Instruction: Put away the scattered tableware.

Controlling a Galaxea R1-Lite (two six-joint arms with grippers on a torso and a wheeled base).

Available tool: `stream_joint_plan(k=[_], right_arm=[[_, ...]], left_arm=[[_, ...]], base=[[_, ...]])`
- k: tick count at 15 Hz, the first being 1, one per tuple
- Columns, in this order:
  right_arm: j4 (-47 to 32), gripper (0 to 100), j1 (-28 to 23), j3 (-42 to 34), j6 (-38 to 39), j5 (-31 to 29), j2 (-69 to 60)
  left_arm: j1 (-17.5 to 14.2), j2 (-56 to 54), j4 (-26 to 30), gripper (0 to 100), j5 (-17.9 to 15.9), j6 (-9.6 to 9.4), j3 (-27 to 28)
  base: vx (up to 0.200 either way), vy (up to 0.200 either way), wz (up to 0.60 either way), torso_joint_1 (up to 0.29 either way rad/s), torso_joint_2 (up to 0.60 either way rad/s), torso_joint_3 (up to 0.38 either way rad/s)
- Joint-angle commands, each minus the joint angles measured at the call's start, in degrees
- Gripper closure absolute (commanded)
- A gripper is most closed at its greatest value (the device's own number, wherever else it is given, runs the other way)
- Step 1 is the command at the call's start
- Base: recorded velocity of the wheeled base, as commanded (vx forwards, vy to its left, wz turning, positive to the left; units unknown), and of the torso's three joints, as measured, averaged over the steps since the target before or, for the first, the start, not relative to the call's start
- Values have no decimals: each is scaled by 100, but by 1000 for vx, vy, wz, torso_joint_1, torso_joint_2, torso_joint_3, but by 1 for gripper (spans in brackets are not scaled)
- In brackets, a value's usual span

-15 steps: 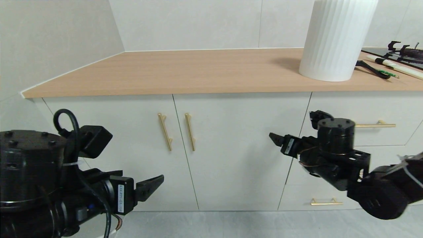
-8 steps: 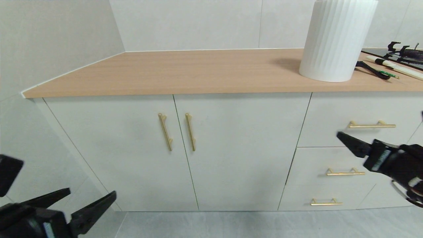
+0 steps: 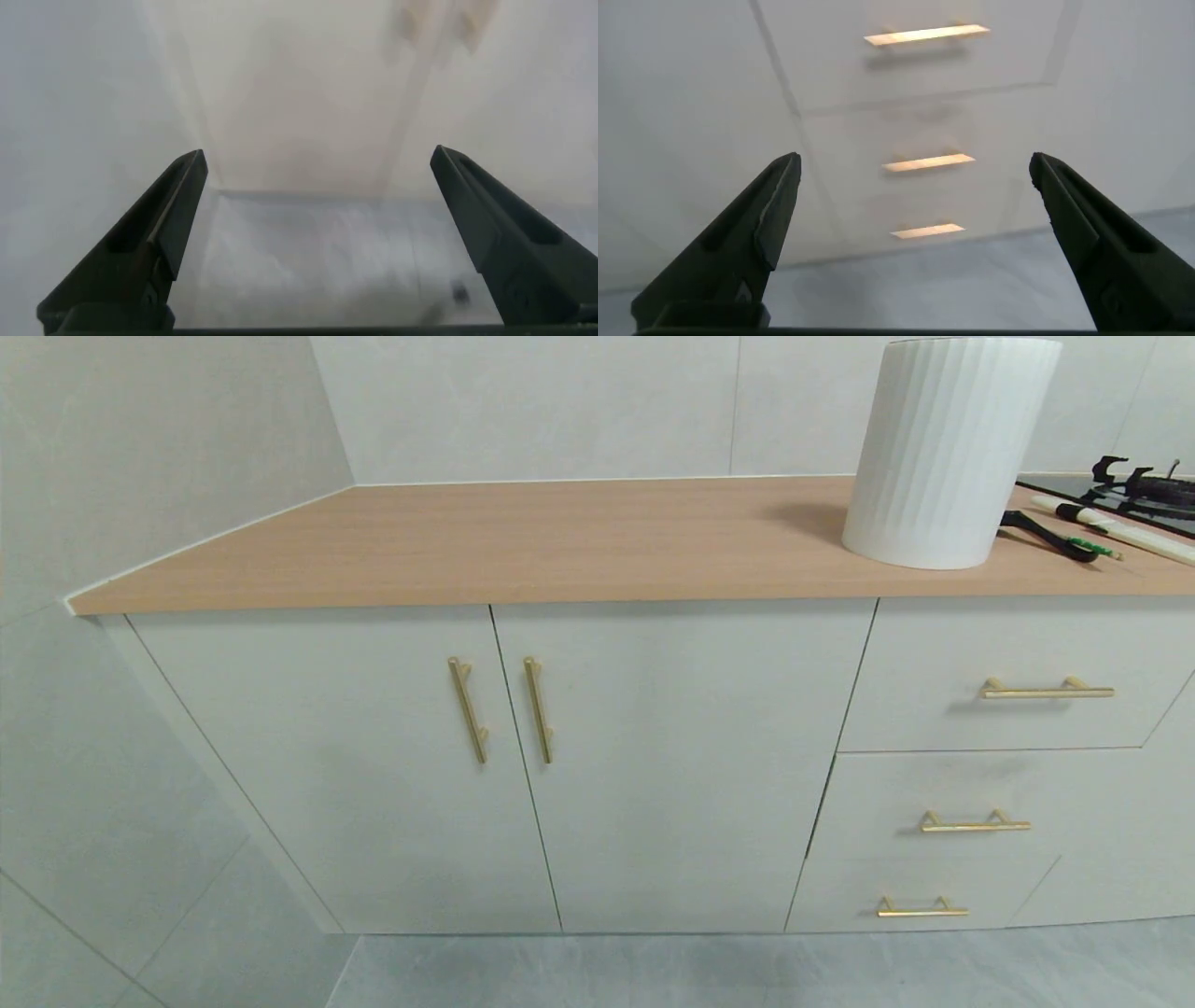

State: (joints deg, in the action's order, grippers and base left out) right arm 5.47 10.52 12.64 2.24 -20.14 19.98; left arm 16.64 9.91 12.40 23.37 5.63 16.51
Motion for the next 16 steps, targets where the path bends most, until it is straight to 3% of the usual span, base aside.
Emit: stream_joint_plan(k=[1, 4, 6, 7, 9, 10, 12, 13, 14, 15, 16], right_arm=[[-644, 0, -911, -201, -576, 36, -1646], [-495, 0, -1087, -798, -778, -95, -1989], [-266, 0, -1087, -1247, -743, -113, -1989], [-187, 0, -1087, -1264, -690, -69, -1989], [-196, 0, -1087, -1264, -655, 98, -1989], [-196, 0, -1087, -1264, -664, 405, -1989], [-196, 0, -1070, -1264, -646, 1240, -1989], [-231, 0, -1070, -1255, -637, 1548, -1989], [-539, 0, -1070, -1264, -629, 2269, -1954], [-574, 0, -1026, -1255, -593, 2251, -1901], [-574, 0, -1017, -1255, -514, 2251, -1893]], left_arm=[[-557, -446, 17, 0, 98, 61, -33], [-1040, -446, -53, 0, 133, -62, -341], [-1620, -771, -308, 0, 98, -150, -763], [-1708, -991, -343, 0, 45, -528, -1088], [-1699, -991, -686, 0, 142, -563, -1308], [-1708, -991, -1231, 0, -69, -634, -1563], [-1699, -991, -1416, 0, -1045, -651, -1642], [-1708, -991, -1433, 0, -1247, -625, -1651], [-1699, -991, -1380, 0, -1757, -440, -1651], [-1699, -991, -1266, 0, -1994, -493, -1651], [-1699, -991, -1275, 0, -1994, -510, -1651]], base=[[0, 0, 0, 0, 0, 0], [0, 0, 0, 0, 0, 0], [0, 0, 0, 0, 0, 0], [0, 0, 0, 0, 0, 0], [0, 0, 0, 0, 0, 0], [0, 0, 0, 0, 0, 0], [0, 0, 0, 0, 0, 0], [0, 0, 0, 0, 0, 0], [0, 0, 0, 0, 0, 0], [0, 0, 0, 0, 0, 0], [0, 0, 0, 0, 0, 0]])
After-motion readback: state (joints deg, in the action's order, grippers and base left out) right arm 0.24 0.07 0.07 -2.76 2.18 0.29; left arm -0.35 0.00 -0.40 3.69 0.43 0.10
